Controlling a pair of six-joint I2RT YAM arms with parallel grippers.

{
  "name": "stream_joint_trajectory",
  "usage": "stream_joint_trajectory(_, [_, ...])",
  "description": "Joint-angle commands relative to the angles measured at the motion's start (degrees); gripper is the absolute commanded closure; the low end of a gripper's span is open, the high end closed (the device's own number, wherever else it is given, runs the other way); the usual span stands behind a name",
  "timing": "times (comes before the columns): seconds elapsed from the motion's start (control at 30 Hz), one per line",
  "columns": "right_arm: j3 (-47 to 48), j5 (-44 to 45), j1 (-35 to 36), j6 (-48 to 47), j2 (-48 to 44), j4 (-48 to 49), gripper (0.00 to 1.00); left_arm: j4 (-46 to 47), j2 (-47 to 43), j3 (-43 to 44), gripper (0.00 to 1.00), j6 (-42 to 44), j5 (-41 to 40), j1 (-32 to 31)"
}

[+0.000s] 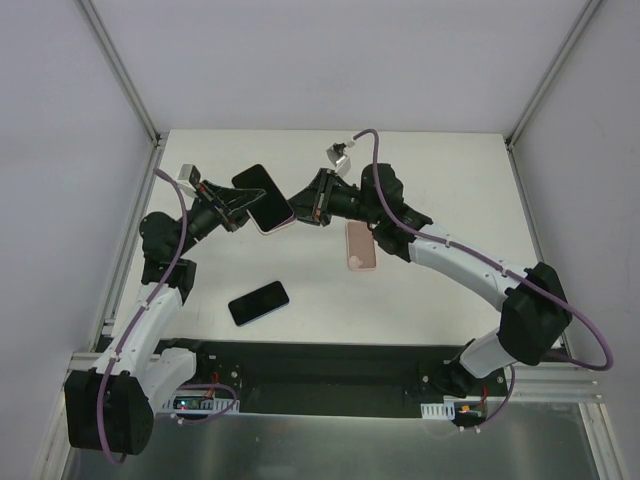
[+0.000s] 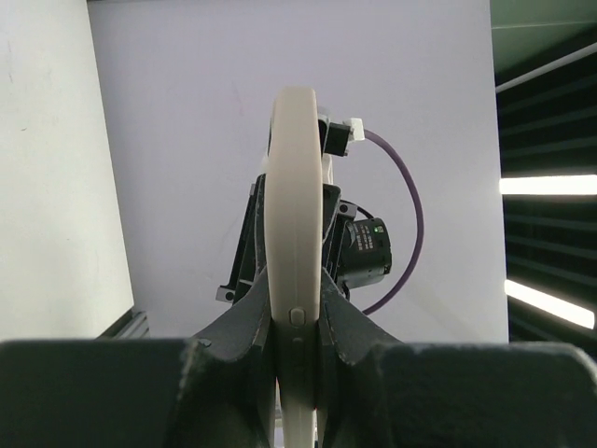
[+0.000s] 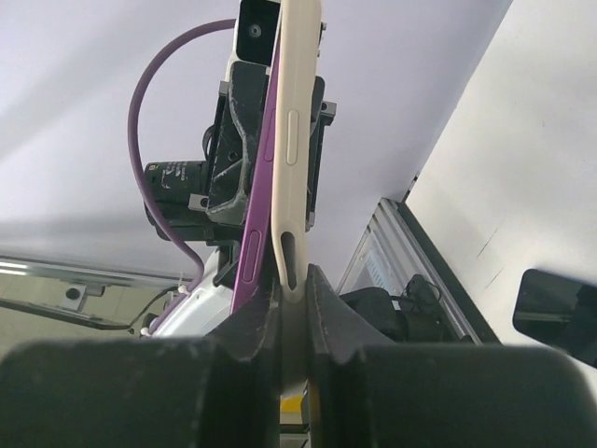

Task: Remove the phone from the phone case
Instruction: Remove the phone case from the phone.

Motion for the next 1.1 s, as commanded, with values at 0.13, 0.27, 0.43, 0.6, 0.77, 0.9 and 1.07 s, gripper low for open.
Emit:
stream_joint_trajectory(0.13, [-1.4,17.0,1.3,-5.9,-1.7,-5.0,0.99,4.6,-0.8,2.5,1.0,7.2,18.4,-7.4])
stream_joint_trajectory(0.27, [-2.5,21.7,1.4,-11.3,-5.9,-12.8,0.99,-3.0,0.2,3.1,1.0,14.2,18.5,-7.6])
stream_joint_trajectory(0.43, [-5.2,29.1,1.2,-15.7,-10.9,-20.2,0.99,-7.4,2.0,2.9,0.56,20.4,17.9,-7.7])
stream_joint_trajectory(0.6, [-8.4,33.7,1.0,-17.2,-14.0,-23.3,0.99,-7.7,4.2,3.5,0.24,22.2,17.9,-8.3])
stream_joint_trajectory(0.77, [-9.3,39.7,1.0,-20.3,-15.8,-28.9,0.99,-11.3,5.2,5.3,0.03,24.5,17.9,-8.4])
stream_joint_trajectory(0.9, [-7.5,50.7,2.3,-25.4,-17.0,-39.1,0.99,-25.7,5.1,9.3,0.02,36.3,15.0,-8.4])
stream_joint_trajectory(1.07, [-1.1,59.5,4.8,-30.5,-12.1,-50.5,0.99,-53.0,8.1,16.1,0.03,55.0,1.5,-13.1])
